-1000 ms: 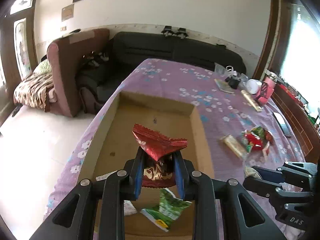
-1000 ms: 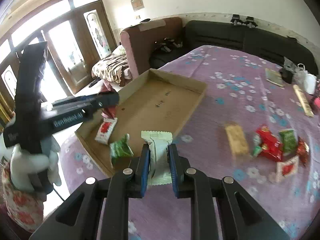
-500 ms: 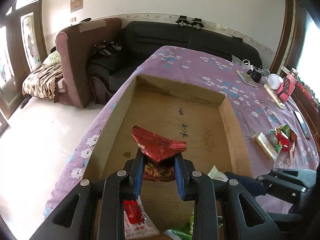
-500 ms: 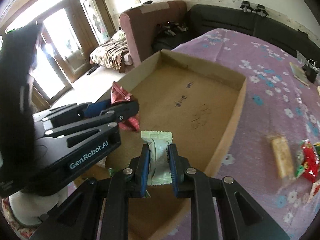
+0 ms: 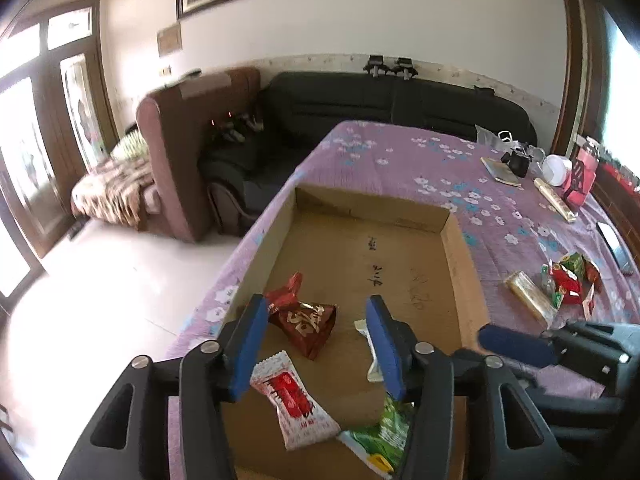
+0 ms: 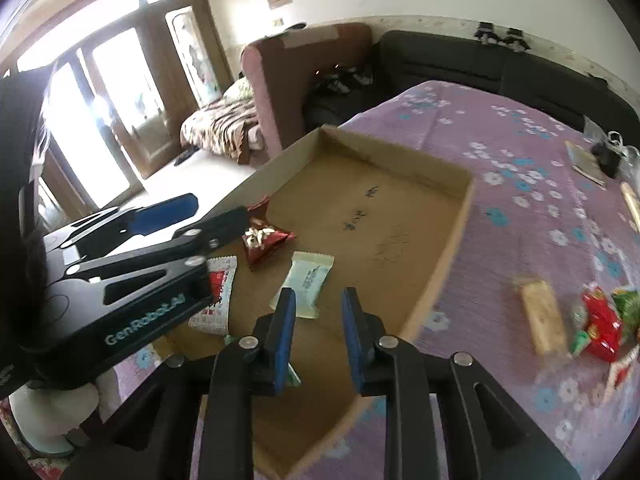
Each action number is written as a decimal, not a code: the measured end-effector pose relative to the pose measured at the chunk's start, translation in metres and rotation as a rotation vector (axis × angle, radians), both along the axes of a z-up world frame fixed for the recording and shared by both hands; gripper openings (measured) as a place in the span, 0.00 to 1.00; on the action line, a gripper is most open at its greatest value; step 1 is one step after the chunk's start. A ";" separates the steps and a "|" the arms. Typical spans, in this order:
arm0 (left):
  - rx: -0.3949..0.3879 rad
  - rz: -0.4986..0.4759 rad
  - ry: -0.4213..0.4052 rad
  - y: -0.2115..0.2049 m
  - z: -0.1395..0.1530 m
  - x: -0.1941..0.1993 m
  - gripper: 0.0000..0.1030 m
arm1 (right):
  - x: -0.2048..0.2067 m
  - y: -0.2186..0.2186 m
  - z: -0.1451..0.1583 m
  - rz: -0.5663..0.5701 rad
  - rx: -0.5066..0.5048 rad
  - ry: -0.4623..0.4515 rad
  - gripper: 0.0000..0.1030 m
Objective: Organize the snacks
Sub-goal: 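Drop the red foil candy into the box with the left gripper while the right drops the white pastry, then grasp the clear pastry bar with the left gripper while the right grasps a red packet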
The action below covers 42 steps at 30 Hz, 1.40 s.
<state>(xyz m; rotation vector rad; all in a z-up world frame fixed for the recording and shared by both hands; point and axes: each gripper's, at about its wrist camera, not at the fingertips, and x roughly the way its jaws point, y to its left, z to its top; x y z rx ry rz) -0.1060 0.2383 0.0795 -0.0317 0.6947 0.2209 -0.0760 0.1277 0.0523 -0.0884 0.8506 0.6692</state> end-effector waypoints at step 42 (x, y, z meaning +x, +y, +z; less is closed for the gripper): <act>-0.202 -0.370 0.153 -0.158 -0.017 0.032 0.86 | 0.104 -0.176 -0.037 -0.233 -0.133 0.008 0.38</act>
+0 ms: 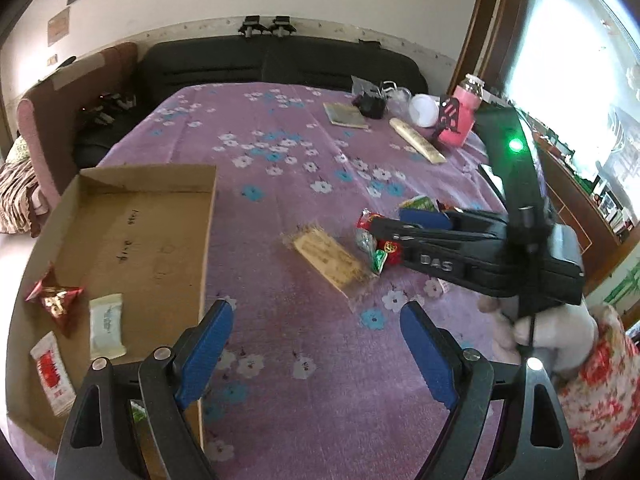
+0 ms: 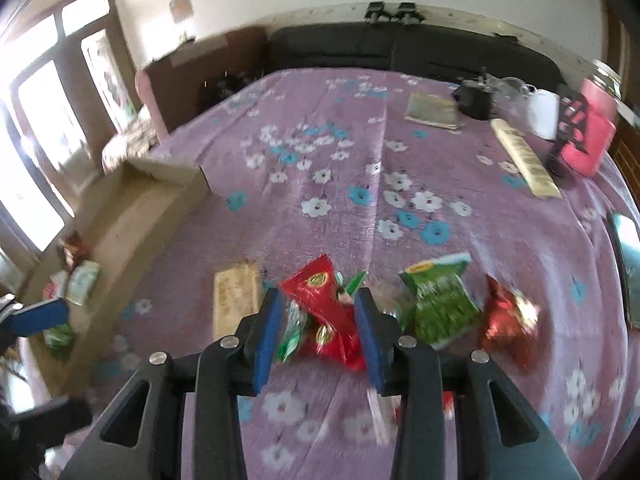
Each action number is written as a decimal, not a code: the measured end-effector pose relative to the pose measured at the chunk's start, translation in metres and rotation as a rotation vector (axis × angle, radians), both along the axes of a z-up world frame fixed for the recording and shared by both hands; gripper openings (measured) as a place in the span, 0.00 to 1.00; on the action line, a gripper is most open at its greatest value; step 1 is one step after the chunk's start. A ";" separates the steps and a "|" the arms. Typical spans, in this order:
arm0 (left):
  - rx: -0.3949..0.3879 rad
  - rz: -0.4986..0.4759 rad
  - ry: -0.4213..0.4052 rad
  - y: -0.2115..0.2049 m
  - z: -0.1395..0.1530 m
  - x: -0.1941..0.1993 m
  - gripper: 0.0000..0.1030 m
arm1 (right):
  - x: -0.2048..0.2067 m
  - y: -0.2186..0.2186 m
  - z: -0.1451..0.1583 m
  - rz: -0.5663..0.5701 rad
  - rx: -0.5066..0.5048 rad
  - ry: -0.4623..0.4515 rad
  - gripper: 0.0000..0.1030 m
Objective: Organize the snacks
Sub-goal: 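Grasp the clear pastry bar with the left gripper while the right grasps a red packet, then place the pastry bar into the box with the left gripper while the right drops the red packet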
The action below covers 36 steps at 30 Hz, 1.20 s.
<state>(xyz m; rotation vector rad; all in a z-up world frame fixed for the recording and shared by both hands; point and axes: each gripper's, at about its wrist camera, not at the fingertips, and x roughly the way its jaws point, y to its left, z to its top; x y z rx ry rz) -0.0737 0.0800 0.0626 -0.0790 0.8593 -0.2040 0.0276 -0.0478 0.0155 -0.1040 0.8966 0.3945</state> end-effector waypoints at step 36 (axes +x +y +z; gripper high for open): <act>0.118 -0.013 0.099 -0.055 -0.058 0.091 0.39 | -0.061 -0.090 0.002 -0.170 0.280 -0.063 0.17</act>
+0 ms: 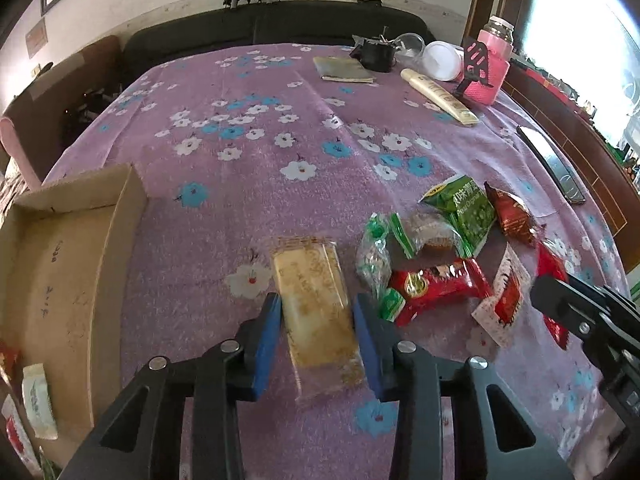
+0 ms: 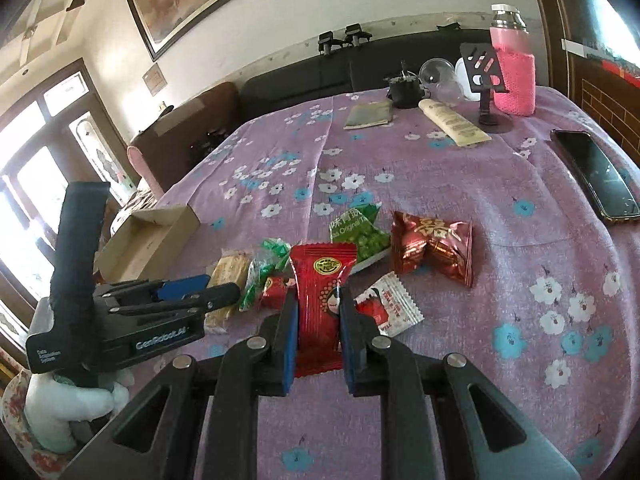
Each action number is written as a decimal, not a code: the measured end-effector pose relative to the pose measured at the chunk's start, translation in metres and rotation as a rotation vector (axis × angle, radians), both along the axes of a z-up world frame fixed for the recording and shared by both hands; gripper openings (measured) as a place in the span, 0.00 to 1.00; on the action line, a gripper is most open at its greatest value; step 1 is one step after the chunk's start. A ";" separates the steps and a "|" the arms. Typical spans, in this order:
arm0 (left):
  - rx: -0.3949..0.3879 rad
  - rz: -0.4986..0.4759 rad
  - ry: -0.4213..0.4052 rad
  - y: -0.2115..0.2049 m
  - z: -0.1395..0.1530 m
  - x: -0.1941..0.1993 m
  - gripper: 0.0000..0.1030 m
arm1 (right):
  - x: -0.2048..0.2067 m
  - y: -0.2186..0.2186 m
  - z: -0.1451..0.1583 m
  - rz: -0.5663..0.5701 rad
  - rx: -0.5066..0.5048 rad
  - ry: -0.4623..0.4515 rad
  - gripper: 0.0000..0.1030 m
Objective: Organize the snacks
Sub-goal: 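Place the pastry bar into the box with the left gripper while the right drops the red packet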
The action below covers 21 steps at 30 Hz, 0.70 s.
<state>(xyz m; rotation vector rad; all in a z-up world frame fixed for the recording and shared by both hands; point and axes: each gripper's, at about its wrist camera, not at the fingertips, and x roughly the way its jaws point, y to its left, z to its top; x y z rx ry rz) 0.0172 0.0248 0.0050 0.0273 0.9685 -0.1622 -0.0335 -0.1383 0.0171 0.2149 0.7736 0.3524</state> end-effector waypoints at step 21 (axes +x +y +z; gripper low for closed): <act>-0.066 0.092 -0.181 0.066 0.062 -0.073 0.34 | -0.007 0.007 -0.006 -0.029 -0.067 -0.030 0.17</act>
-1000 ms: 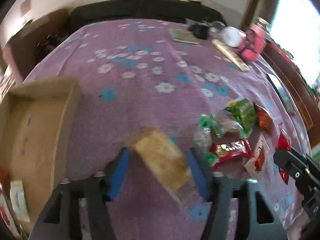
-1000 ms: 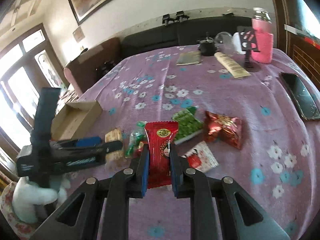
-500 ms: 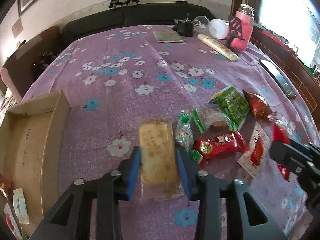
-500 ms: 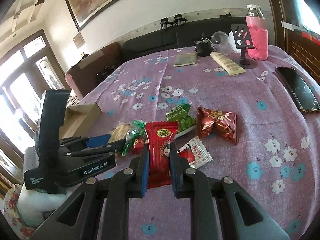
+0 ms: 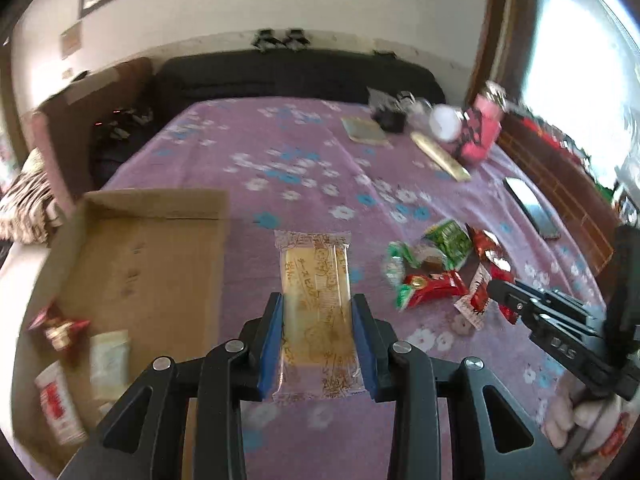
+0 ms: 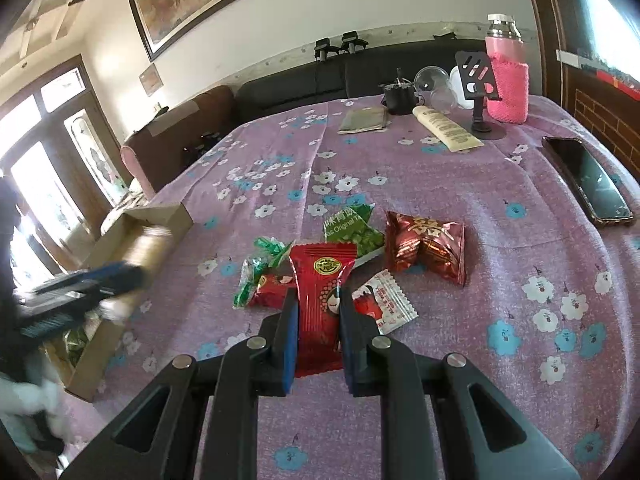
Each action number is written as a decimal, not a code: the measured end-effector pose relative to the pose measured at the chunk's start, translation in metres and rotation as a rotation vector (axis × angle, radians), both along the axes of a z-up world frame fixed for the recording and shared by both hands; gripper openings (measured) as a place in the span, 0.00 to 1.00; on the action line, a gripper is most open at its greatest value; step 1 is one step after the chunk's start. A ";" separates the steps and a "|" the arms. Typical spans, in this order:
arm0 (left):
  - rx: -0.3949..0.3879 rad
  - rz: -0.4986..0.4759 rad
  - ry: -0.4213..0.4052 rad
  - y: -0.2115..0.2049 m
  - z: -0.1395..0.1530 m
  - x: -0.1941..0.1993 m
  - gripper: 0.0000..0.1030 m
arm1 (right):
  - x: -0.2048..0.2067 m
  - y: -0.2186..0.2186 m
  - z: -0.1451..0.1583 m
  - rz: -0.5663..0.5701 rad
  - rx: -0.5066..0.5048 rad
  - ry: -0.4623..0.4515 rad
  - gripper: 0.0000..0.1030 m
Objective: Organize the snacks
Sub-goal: 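Place the pastry bar into the box with the left gripper while the right drops the red packet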
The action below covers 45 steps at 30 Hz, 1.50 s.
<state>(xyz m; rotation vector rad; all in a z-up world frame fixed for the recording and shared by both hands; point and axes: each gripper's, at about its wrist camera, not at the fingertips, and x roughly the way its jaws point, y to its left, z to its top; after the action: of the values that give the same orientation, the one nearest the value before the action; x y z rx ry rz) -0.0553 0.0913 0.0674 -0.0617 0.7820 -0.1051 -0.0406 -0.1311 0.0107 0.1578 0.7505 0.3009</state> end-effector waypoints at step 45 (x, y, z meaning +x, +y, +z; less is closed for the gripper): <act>-0.232 0.272 -0.162 0.188 0.005 -0.097 0.80 | -0.035 0.242 0.044 0.306 -0.178 0.023 0.30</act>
<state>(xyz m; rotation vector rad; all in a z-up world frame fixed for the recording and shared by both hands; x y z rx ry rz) -0.1524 0.2794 0.0725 -0.3741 0.5909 0.0580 -0.0755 0.1110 0.0549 -0.1237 0.8208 0.5213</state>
